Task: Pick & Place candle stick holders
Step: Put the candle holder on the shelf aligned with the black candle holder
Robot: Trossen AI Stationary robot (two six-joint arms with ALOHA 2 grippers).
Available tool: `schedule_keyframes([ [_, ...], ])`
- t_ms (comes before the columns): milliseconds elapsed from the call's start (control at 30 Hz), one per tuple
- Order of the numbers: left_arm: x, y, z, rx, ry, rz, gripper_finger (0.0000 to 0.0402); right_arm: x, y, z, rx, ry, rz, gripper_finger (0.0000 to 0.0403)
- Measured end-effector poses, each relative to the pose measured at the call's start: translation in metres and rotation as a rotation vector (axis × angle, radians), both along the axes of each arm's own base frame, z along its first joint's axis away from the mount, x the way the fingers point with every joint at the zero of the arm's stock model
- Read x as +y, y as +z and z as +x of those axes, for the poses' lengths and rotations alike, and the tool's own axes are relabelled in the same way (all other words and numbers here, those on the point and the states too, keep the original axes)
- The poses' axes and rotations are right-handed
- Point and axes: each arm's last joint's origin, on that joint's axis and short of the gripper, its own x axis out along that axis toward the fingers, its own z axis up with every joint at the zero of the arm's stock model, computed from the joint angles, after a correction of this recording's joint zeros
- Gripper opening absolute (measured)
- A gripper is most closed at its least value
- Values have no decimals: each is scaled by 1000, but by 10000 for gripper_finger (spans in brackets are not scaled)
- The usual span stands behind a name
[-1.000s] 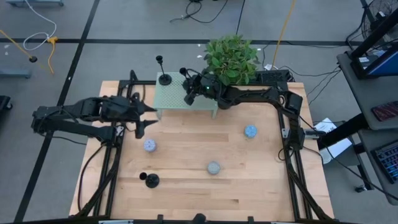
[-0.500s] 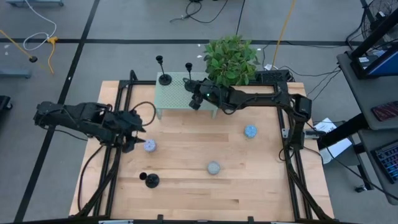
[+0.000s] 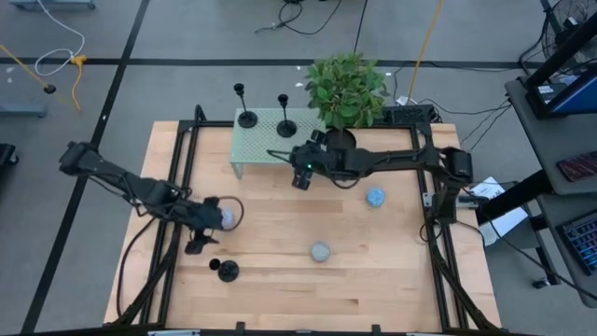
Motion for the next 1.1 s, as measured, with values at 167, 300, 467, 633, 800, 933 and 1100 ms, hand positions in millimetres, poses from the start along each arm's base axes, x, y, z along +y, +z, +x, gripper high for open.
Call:
schedule_keyframes([
  [167,-15,-22,-2,-52,-147,-96,225,18,9,-5,4,45,1,181],
  [300,-24,-31,-2,-137,-206,-133,225,27,14,-7,-1,67,1,181],
  [467,-42,-36,3,-357,-313,-214,225,36,15,-7,-6,85,4,180],
  [633,-53,-50,1,-397,-373,-140,224,42,14,-7,10,99,6,180],
  [800,-57,-56,2,-429,-392,-44,180,47,13,-7,14,113,5,180],
  [933,-58,-53,4,-472,-398,-55,100,49,13,-7,14,122,3,180],
  [1100,-60,-40,9,-624,-393,-77,13,49,14,-7,11,123,1,180],
])
